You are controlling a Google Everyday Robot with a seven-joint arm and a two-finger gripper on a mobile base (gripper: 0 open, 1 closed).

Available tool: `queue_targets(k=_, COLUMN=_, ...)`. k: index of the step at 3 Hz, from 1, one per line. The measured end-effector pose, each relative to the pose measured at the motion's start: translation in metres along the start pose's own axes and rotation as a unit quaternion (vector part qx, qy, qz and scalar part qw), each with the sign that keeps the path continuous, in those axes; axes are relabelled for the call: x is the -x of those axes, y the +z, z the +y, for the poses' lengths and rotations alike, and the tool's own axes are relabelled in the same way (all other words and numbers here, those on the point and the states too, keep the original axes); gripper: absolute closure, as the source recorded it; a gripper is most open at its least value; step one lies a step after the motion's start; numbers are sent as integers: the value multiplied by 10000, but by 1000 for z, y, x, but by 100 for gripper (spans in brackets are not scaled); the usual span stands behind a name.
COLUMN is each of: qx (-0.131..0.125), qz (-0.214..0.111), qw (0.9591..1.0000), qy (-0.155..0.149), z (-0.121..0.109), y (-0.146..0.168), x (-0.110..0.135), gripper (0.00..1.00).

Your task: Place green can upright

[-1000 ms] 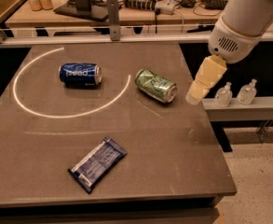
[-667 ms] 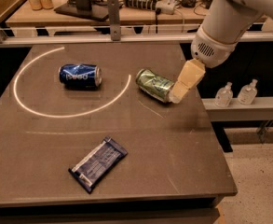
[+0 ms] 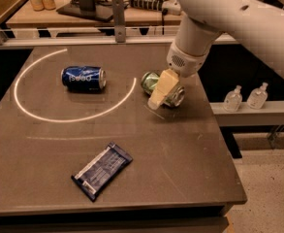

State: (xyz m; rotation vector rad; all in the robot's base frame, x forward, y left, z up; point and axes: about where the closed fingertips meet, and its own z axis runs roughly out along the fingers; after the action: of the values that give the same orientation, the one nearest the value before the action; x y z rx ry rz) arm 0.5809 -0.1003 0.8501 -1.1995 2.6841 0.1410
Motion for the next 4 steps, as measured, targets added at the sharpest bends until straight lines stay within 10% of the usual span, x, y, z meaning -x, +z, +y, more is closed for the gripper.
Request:
queue_targets(k=1, qx=114, qz=61, qw=9999, qy=-68, z=8, y=21, x=19, gripper=0)
queue_targets(k=4, qx=211, qz=214, qw=9990, qy=-327, z=20, y=39, x=47, gripper=64)
